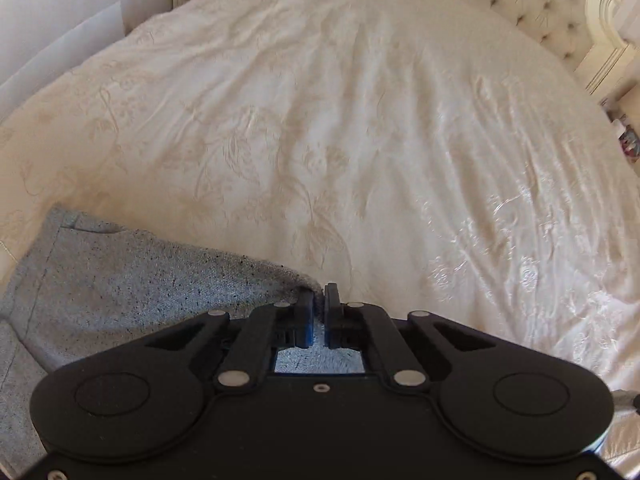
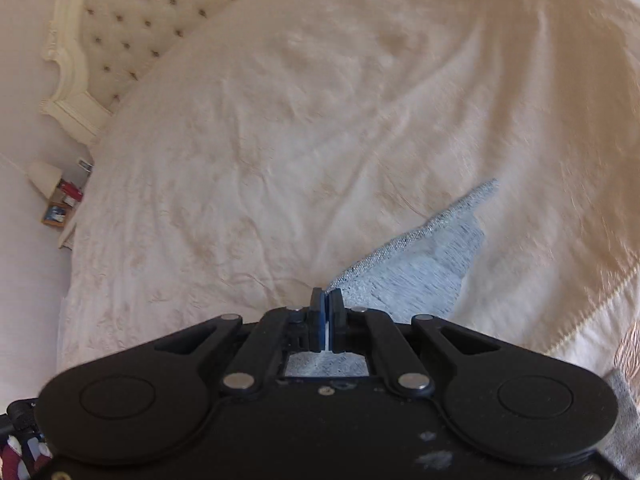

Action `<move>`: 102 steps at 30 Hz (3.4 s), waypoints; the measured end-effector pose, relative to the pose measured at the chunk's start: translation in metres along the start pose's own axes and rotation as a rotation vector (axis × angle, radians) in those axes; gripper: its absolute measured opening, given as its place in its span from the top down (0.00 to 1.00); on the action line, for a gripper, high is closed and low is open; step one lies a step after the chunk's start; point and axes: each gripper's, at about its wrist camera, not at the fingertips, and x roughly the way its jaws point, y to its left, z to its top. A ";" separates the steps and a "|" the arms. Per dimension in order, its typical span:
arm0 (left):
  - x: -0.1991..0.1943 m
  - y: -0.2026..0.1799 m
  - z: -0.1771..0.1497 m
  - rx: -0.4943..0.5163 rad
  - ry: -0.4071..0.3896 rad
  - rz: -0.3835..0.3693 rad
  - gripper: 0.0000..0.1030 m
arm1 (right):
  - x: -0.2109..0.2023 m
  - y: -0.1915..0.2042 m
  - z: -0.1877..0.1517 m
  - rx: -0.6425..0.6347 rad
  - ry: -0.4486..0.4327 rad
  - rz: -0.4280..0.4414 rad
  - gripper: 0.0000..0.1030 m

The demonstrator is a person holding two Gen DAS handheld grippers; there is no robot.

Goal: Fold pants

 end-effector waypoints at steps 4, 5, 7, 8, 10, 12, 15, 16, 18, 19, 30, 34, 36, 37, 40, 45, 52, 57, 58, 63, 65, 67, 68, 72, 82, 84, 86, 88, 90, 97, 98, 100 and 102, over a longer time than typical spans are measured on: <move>-0.054 0.031 -0.030 -0.018 -0.072 -0.066 0.95 | -0.053 -0.004 -0.030 -0.016 -0.033 0.008 0.98; -0.065 0.038 -0.045 -0.016 -0.068 -0.069 0.95 | -0.060 -0.013 -0.045 0.005 -0.018 -0.013 0.98; -0.076 0.047 -0.076 0.000 -0.036 -0.066 0.95 | -0.064 -0.037 -0.078 0.062 0.048 -0.068 0.98; -0.072 0.049 -0.091 0.003 0.003 -0.050 0.95 | -0.061 -0.050 -0.096 0.098 0.093 -0.112 0.98; -0.061 0.057 -0.124 0.002 0.100 -0.011 0.95 | -0.046 -0.075 -0.128 0.144 0.174 -0.205 0.98; -0.047 0.060 -0.151 0.007 0.179 0.038 0.95 | -0.030 -0.094 -0.155 0.177 0.239 -0.280 0.98; -0.031 0.060 -0.177 0.037 0.245 0.055 0.96 | -0.021 -0.107 -0.173 0.218 0.257 -0.307 0.98; -0.029 0.057 -0.180 0.048 0.250 0.056 0.96 | -0.021 -0.107 -0.174 0.214 0.249 -0.307 0.98; -0.027 0.054 -0.179 0.075 0.250 0.046 0.96 | -0.025 -0.105 -0.173 0.204 0.225 -0.291 0.93; -0.027 0.051 -0.179 0.091 0.246 0.035 0.96 | -0.027 -0.105 -0.172 0.206 0.211 -0.280 0.89; -0.031 0.064 -0.181 0.122 0.224 -0.024 0.96 | -0.042 -0.147 -0.137 0.371 0.066 -0.304 0.71; -0.036 0.066 -0.182 0.091 0.205 -0.014 0.96 | -0.025 -0.158 -0.130 0.399 0.103 -0.279 0.71; -0.040 0.067 -0.184 0.078 0.191 -0.002 0.96 | -0.018 -0.161 -0.128 0.414 0.127 -0.251 0.71; -0.042 0.067 -0.184 0.068 0.184 0.005 0.96 | -0.016 -0.161 -0.128 0.416 0.131 -0.220 0.71; -0.049 0.067 -0.185 0.044 0.169 0.017 0.96 | -0.020 -0.152 -0.124 0.378 0.125 -0.179 0.97; -0.059 0.061 -0.174 0.041 0.123 0.006 0.96 | -0.043 -0.118 -0.099 0.229 0.077 -0.144 0.97; -0.083 0.044 -0.121 0.058 -0.038 -0.036 0.96 | -0.098 -0.069 -0.043 0.103 -0.100 -0.048 0.98; -0.117 0.058 -0.125 0.013 -0.088 -0.065 0.96 | -0.160 -0.081 -0.071 0.126 -0.199 -0.055 0.98; -0.119 0.064 -0.135 0.003 -0.073 -0.058 0.96 | -0.166 -0.094 -0.088 0.155 -0.192 -0.087 0.98; -0.094 0.083 -0.203 0.020 0.093 0.020 0.96 | -0.127 -0.164 -0.163 0.283 -0.010 -0.296 0.98; -0.074 0.083 -0.230 0.081 0.158 0.070 0.97 | -0.105 -0.184 -0.182 0.296 0.072 -0.361 0.98; -0.059 0.082 -0.246 0.117 0.215 0.099 1.00 | -0.100 -0.189 -0.190 0.295 0.091 -0.374 0.98; -0.054 0.083 -0.250 0.116 0.231 0.102 1.00 | -0.102 -0.188 -0.193 0.284 0.082 -0.369 0.98; -0.058 0.079 -0.248 0.098 0.216 0.088 1.00 | -0.117 -0.174 -0.180 0.216 0.038 -0.324 0.98; -0.070 0.066 -0.250 0.140 0.178 0.057 1.00 | -0.115 -0.193 -0.190 0.232 0.089 -0.372 0.99; -0.073 0.065 -0.253 0.140 0.178 0.055 1.00 | -0.117 -0.193 -0.190 0.230 0.083 -0.366 0.99; -0.075 0.063 -0.255 0.144 0.178 0.056 1.00 | -0.123 -0.183 -0.184 0.163 0.063 -0.361 0.99; -0.077 0.061 -0.256 0.152 0.179 0.061 1.00 | -0.136 -0.172 -0.177 0.098 0.010 -0.360 0.99; -0.078 0.059 -0.256 0.151 0.171 0.063 1.00 | -0.140 -0.173 -0.174 0.094 -0.010 -0.366 0.99; -0.077 0.046 -0.258 0.179 0.163 0.073 0.99 | -0.112 -0.200 -0.183 0.158 0.163 -0.418 0.97; -0.079 0.044 -0.257 0.184 0.156 0.073 0.99 | -0.120 -0.200 -0.181 0.154 0.146 -0.428 0.92; -0.079 0.039 -0.256 0.195 0.142 0.083 0.99 | -0.137 -0.201 -0.177 0.135 0.085 -0.407 0.91; -0.075 0.035 -0.254 0.192 0.137 0.093 0.99 | -0.151 -0.198 -0.167 0.077 0.016 -0.362 0.90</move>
